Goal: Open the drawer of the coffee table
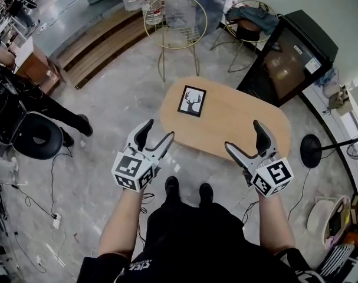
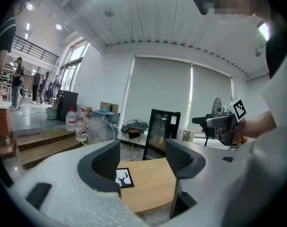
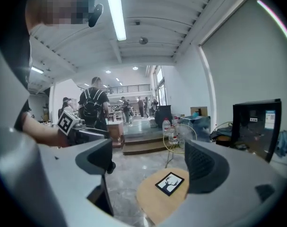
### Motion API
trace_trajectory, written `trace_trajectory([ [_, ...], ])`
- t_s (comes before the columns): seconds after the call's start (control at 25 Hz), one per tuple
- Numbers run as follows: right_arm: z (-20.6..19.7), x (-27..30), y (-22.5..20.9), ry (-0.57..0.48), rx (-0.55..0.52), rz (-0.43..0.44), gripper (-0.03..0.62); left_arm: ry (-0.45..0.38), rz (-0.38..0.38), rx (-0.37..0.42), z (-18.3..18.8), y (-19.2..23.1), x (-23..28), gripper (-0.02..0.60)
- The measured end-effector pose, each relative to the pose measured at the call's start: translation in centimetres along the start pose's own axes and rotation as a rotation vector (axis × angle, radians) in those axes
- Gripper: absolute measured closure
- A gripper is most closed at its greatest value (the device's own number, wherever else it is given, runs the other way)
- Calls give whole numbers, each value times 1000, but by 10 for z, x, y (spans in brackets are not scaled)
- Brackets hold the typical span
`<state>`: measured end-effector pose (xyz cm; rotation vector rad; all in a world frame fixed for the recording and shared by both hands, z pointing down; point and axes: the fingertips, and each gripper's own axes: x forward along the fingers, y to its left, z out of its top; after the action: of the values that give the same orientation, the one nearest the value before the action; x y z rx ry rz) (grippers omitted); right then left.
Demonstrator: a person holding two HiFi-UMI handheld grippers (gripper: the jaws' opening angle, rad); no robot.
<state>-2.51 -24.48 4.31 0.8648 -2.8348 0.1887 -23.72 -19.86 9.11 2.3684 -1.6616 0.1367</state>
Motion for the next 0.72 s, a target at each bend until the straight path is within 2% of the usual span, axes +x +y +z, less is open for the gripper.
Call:
trace_trajectory([
  [0.16,-9,20,11,15,22,-54,125,38,-74,37,-16,29,5,281],
  [0.32,-17,33,16,40,4,-62,106,59,-105,55,-24,47,13,279],
  [0.52,-33,35,5,10,12,-92,89,77,-134,67,-37,43,31,279],
  [0.72,-85,11,-11,24,69,-141,79,124,-139,26,-76,25,46,263],
])
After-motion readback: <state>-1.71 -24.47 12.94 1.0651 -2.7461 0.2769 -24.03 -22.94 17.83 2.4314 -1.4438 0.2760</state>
